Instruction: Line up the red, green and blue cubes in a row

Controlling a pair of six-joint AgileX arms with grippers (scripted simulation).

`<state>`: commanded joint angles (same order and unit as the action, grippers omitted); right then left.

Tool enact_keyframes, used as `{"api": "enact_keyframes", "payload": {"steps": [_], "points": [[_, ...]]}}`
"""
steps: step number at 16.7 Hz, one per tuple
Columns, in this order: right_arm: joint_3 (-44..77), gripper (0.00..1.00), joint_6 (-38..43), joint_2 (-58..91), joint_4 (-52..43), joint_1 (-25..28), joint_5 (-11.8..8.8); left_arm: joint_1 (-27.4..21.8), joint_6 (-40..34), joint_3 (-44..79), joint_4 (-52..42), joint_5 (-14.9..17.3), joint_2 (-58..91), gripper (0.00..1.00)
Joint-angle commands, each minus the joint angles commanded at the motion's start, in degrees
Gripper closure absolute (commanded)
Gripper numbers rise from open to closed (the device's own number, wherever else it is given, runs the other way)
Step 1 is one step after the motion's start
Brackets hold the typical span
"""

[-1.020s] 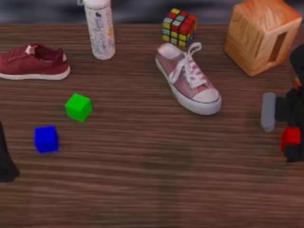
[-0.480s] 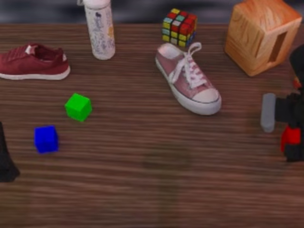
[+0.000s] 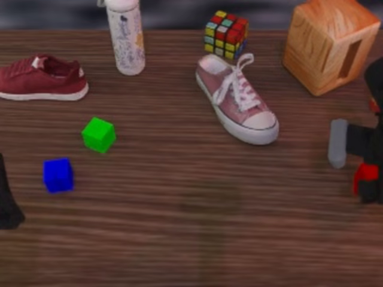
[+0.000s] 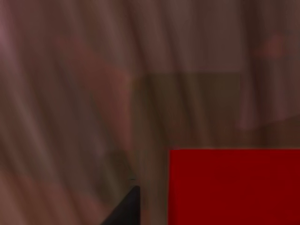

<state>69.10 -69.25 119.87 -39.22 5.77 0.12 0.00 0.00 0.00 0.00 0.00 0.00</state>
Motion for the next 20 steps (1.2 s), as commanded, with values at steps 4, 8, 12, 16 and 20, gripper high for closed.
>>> {"api": "enact_keyframes", "payload": {"steps": [4,8,12,16,20], "points": [[0.0,1.00,0.0,0.0,0.0,0.0,0.0,0.0,0.0,0.0,0.0,0.0,0.0,0.00],[0.0,1.00,0.0,0.0,0.0,0.0,0.0,0.0,0.0,0.0,0.0,0.0,0.0,0.00],[1.7,1.00,1.1,-3.5,-5.1,0.3,-0.2,0.0,0.0,0.0,0.0,0.0,0.0,0.00],[5.8,1.00,1.2,-7.2,-13.4,0.3,-0.2,0.0,0.0,0.0,0.0,0.0,0.0,0.00],[7.9,1.00,1.2,-9.5,-17.3,0.5,-0.2,0.0,0.0,0.0,0.0,0.0,0.0,0.00]]}}
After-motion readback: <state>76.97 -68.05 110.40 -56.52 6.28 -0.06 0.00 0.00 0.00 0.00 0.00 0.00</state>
